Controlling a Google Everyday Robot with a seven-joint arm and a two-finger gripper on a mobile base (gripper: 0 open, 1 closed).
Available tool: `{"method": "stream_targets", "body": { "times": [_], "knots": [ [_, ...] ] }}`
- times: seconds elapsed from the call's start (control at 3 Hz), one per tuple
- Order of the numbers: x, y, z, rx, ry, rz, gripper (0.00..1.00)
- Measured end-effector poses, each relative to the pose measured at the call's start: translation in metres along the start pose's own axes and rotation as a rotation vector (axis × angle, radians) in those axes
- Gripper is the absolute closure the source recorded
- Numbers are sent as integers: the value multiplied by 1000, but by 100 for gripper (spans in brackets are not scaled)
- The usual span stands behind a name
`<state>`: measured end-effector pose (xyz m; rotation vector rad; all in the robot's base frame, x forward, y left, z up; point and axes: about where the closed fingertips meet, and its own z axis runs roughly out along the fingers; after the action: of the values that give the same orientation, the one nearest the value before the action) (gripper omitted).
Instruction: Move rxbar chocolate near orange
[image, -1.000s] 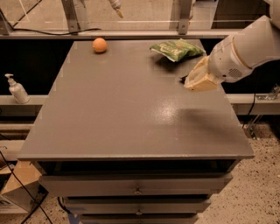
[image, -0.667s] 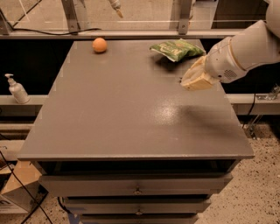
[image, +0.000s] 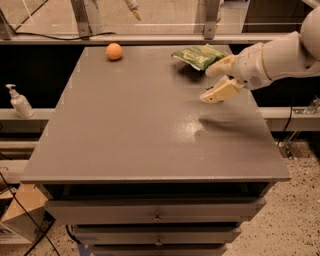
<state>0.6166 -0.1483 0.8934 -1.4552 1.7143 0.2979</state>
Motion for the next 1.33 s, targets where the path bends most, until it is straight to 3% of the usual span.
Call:
{"method": "stream_targets", "body": {
  "times": [0.33,1.0,1.33],
  "knots": [
    [17,-21,9,42,-34,27,0],
    [55,-56,20,122,-37,96,0],
    [73,-66,24,136,-29,155,0]
  ]
}}
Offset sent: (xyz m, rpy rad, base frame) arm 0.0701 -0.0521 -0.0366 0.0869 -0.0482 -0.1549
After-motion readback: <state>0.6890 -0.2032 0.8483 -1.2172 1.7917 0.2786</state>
